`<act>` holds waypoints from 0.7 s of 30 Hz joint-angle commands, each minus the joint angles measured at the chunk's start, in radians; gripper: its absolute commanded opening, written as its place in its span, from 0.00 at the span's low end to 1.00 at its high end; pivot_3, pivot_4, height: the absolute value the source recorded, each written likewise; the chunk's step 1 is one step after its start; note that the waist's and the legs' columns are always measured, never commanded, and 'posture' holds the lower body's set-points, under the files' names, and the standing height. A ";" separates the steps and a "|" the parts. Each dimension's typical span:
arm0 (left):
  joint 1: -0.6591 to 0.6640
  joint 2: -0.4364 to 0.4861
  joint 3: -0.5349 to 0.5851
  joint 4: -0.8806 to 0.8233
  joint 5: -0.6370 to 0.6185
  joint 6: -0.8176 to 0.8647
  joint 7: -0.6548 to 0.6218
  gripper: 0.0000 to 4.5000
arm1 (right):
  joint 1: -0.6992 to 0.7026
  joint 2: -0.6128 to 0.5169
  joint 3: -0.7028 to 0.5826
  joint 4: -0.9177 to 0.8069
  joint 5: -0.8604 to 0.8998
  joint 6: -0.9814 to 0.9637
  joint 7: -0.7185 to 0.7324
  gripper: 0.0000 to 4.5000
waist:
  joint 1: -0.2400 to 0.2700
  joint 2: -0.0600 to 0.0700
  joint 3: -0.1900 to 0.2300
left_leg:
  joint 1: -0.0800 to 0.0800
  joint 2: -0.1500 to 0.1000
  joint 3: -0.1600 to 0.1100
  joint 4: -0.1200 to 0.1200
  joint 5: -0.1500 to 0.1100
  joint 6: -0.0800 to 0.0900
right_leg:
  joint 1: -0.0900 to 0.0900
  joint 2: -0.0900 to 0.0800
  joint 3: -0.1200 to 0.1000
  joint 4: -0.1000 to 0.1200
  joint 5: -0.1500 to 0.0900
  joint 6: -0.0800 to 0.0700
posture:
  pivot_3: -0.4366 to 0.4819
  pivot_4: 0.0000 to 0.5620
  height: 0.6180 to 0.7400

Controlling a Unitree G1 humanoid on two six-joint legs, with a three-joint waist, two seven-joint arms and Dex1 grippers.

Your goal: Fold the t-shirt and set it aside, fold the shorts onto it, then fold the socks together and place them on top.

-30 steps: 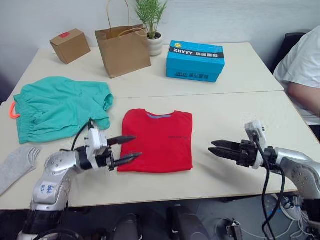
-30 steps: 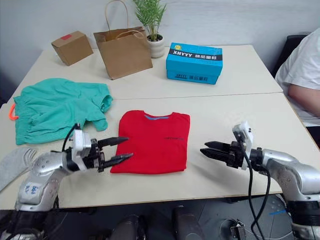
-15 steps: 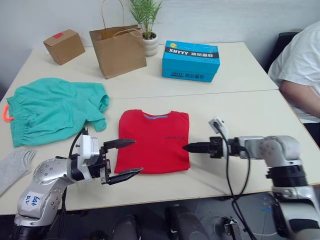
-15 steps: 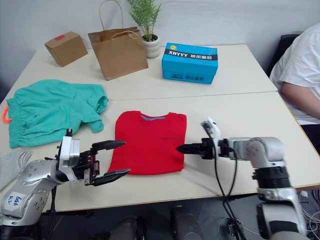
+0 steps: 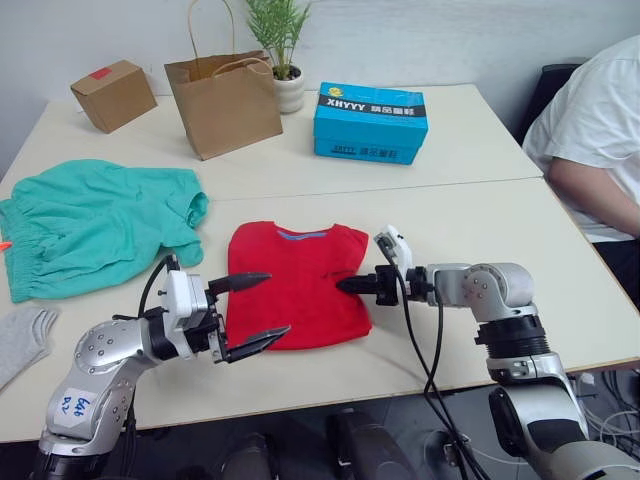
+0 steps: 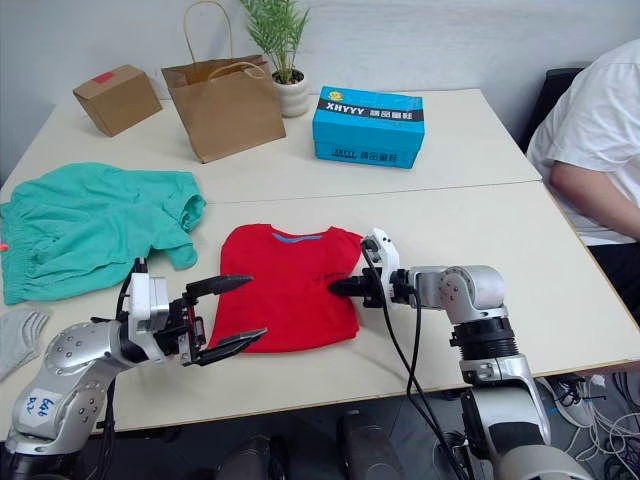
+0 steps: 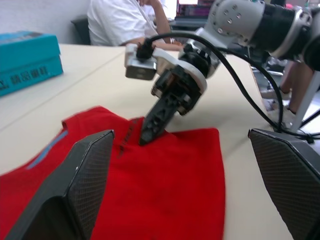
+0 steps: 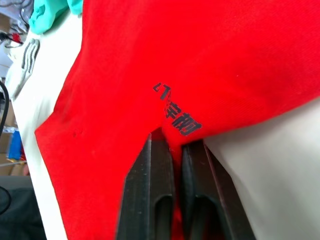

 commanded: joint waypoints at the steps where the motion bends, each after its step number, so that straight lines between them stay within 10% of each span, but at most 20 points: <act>1: 0.002 0.014 0.028 0.007 -0.042 0.025 -0.010 1.00 | 0.045 0.000 0.013 0.014 -0.018 0.021 -0.013 0.00 | 0.002 0.000 0.000 | 0.000 0.000 0.000 0.000 0.000 0.000 | 0.000 0.000 0.000 0.000 0.000 0.000 | 0.48 0.27 1.00; 10: -0.069 0.020 0.077 0.079 -0.095 0.055 -0.020 1.00 | 0.139 -0.274 -0.110 -0.177 0.044 0.067 0.089 0.00 | 0.060 0.006 0.004 | -0.004 -0.003 -0.001 -0.002 0.000 0.000 | -0.001 -0.003 -0.002 -0.006 -0.001 0.001 | 0.48 0.27 1.00; 21: -0.145 -0.011 0.028 0.117 -0.090 0.057 -0.048 1.00 | 0.269 -0.664 -0.149 0.178 -0.162 -0.443 0.381 0.00 | 0.080 0.010 0.006 | -0.008 -0.005 0.001 -0.002 -0.002 0.003 | -0.001 -0.004 -0.001 -0.015 0.000 0.005 | 0.48 0.27 1.00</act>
